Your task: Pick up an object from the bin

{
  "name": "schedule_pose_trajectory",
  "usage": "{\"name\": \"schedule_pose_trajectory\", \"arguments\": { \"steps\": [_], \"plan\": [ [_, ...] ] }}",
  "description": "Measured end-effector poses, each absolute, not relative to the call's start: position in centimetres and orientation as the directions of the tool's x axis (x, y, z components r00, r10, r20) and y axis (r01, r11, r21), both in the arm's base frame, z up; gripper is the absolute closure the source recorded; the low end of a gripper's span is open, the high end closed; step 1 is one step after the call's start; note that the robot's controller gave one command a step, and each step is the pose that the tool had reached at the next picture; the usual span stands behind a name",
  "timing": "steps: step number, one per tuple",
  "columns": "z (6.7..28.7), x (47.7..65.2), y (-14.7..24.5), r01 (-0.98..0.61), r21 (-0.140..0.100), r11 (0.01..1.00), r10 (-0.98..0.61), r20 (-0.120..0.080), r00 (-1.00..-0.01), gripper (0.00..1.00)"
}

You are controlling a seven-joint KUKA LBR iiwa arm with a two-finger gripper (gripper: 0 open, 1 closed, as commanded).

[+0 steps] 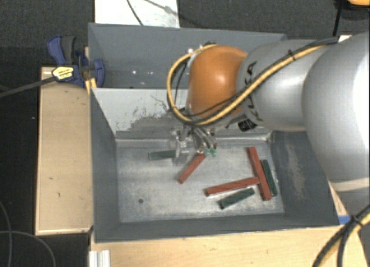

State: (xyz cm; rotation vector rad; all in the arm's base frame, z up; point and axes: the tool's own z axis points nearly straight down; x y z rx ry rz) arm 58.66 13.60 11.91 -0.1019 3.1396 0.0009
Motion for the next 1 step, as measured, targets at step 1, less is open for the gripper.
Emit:
{"name": "schedule_pose_trajectory", "arguments": {
  "steps": [1],
  "plan": [
    [13.45, 58.67, 13.61, -0.064, 0.001, 0.998, -0.064, -0.003, -0.998, 1.0]
  ]
}}
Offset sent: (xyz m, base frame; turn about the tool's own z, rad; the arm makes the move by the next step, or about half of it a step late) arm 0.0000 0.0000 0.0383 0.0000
